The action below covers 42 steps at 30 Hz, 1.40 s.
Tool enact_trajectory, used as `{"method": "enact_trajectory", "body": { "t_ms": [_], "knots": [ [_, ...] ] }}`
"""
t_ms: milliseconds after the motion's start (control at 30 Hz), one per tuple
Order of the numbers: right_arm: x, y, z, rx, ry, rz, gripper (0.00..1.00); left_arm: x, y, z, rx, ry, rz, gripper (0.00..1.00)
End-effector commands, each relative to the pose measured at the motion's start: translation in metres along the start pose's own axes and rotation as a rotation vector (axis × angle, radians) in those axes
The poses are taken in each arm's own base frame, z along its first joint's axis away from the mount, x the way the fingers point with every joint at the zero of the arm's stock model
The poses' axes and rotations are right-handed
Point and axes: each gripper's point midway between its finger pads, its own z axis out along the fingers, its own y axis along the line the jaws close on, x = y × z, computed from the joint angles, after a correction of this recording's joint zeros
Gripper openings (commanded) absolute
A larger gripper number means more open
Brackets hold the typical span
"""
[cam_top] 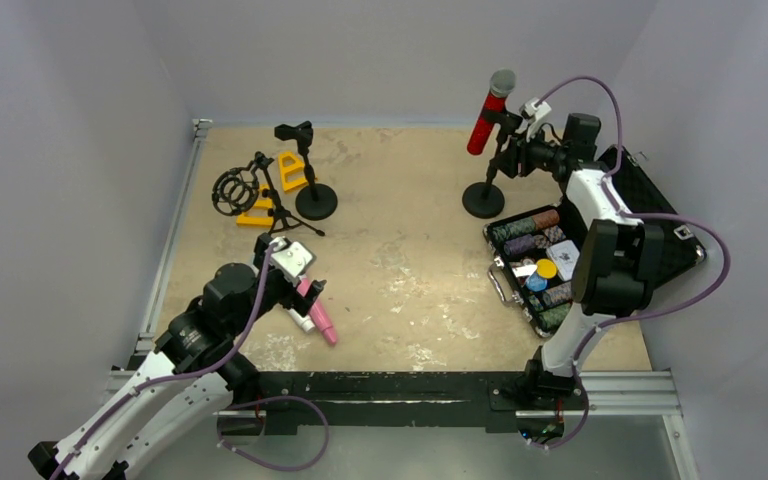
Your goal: Attach the microphones to the stand
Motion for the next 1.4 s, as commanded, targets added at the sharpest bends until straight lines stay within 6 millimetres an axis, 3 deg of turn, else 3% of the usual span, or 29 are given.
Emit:
{"method": "enact_trajectory", "body": {
  "t_ms": [0, 533, 1367],
  "knots": [
    [-0.011, 0.01, -0.014, -0.007, -0.021, -0.036, 0.48, -0.011, 0.002, -0.001, -0.003, -0.048, 0.008, 0.99],
    [0.004, 0.009, -0.05, 0.108, 0.022, -0.038, 0.87, -0.016, 0.001, -0.007, 0.005, -0.076, -0.008, 0.99],
    [0.02, 0.062, -0.123, 0.185, 0.107, -0.106, 0.92, -0.026, -0.003, -0.016, 0.026, -0.118, -0.048, 0.99]
  ]
}}
